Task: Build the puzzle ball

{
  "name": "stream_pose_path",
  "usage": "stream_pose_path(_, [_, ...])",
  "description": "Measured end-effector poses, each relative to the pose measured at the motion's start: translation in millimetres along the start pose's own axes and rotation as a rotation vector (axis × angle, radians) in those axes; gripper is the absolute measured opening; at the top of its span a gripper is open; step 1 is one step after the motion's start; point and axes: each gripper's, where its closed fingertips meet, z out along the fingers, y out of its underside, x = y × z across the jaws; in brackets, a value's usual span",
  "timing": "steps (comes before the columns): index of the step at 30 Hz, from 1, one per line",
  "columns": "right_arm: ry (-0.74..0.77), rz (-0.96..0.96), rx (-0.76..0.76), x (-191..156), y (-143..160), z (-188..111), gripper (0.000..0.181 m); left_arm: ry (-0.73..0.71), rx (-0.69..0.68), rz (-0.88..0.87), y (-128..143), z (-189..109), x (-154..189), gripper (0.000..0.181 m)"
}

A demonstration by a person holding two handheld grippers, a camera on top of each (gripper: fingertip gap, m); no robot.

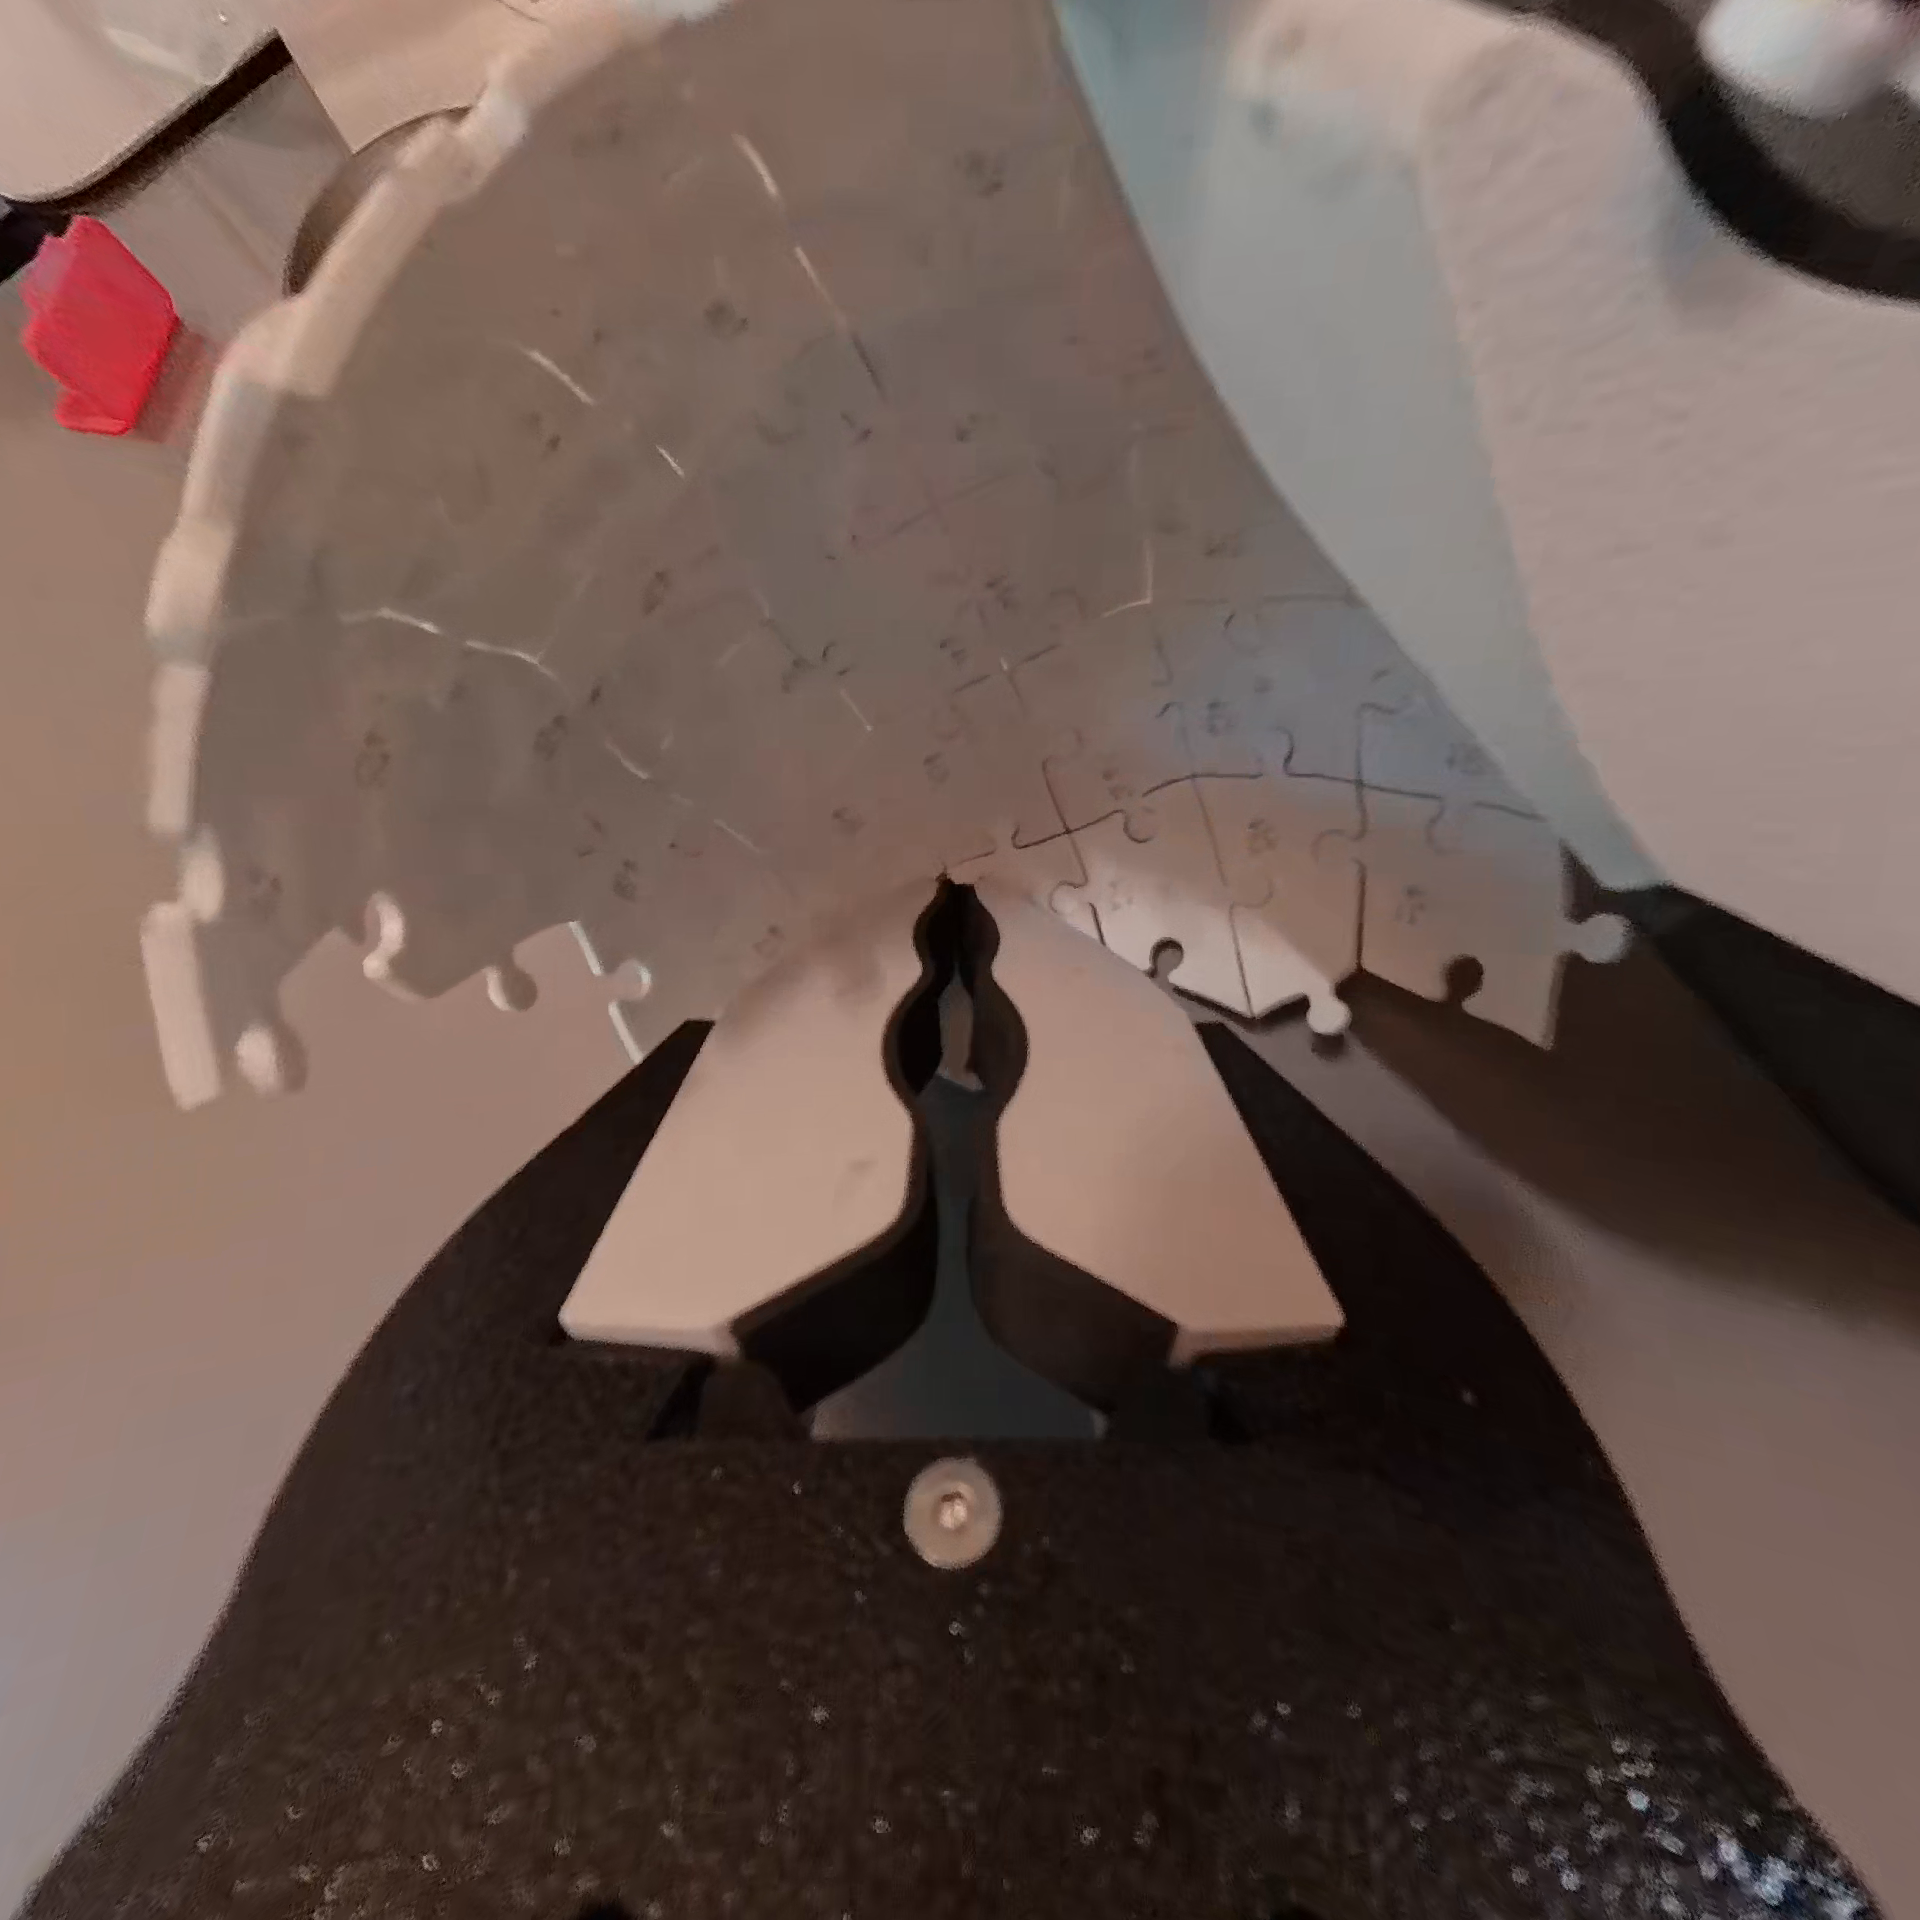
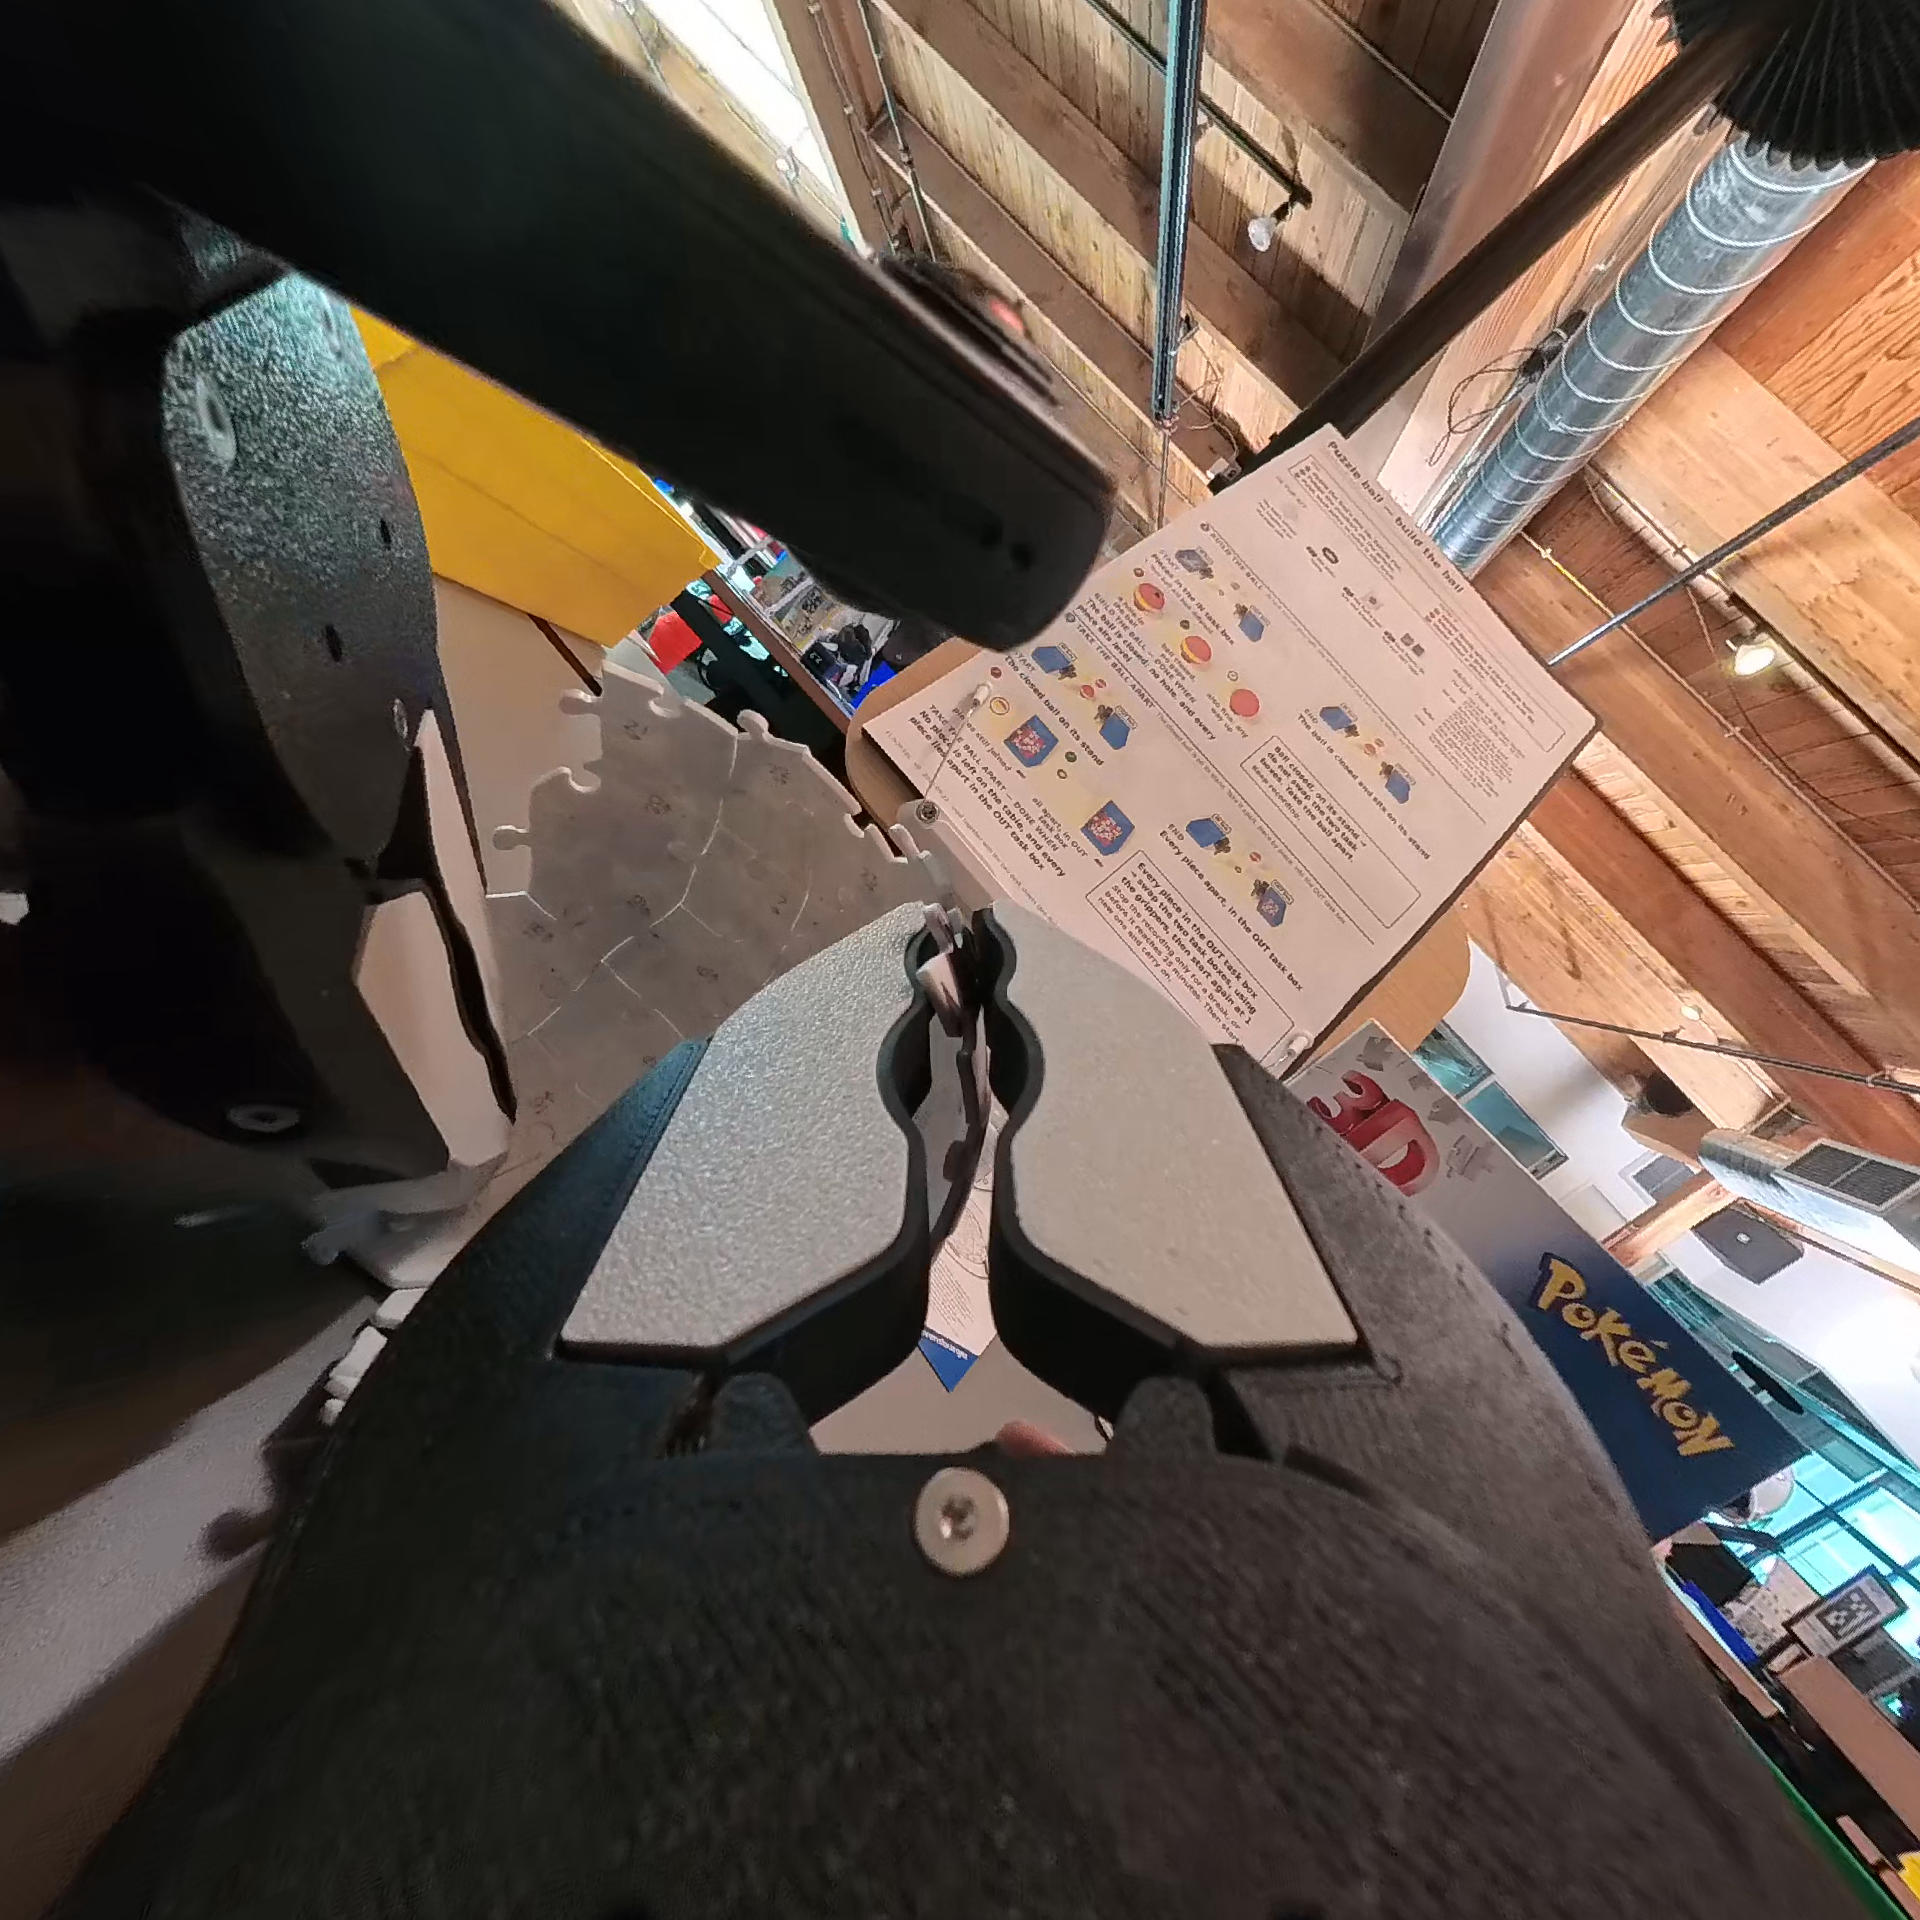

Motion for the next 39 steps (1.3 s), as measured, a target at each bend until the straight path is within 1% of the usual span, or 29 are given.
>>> stream_pose_path(5, [0.003,-0.006,0.000,-1,0,0,0.006,-0.022,0.001,0.053,-1,0,1,0.000])
stream_pose_path(7, [0.004,-0.008,-0.002,-1,0,-1,0.006,-0.053,0.040,0.057,-4,-2,-2,0.000])
stream_pose_path(9, [0.005,-0.012,-0.001,-1,0,-1,0.006,-0.060,0.093,0.042,-9,-9,-4,0.000])
stream_pose_path(12, [0.005,-0.014,-0.003,-2,0,-1,0.006,-0.104,0.128,0.011,-12,-23,-15,0.000])
stream_pose_path(16, [0.005,-0.017,-0.002,-2,-1,-1,0.006,-0.112,0.113,0.019,-6,-32,-21,0.000])
stream_pose_path(19, [0.006,-0.021,0.000,-3,-2,-1,0.006,-0.089,0.079,0.090,2,-28,-12,0.000])
stream_pose_path(23, [0.006,-0.021,0.000,-3,-2,-1,0.006,-0.123,0.017,0.203,8,-18,-9,0.000])
stream_pose_path(27, [0.005,-0.022,0.000,-3,-2,-1,0.006,-0.066,0.028,0.182,6,-11,1,0.000])
stream_pose_path(36, [0.005,-0.012,-0.002,-3,-1,-1,0.006,-0.069,0.035,0.253,3,-6,-5,0.000])
stream_pose_path(39, [0.005,-0.013,-0.002,-2,-1,-1,0.006,-0.090,0.063,0.233,2,-10,-9,0.000])
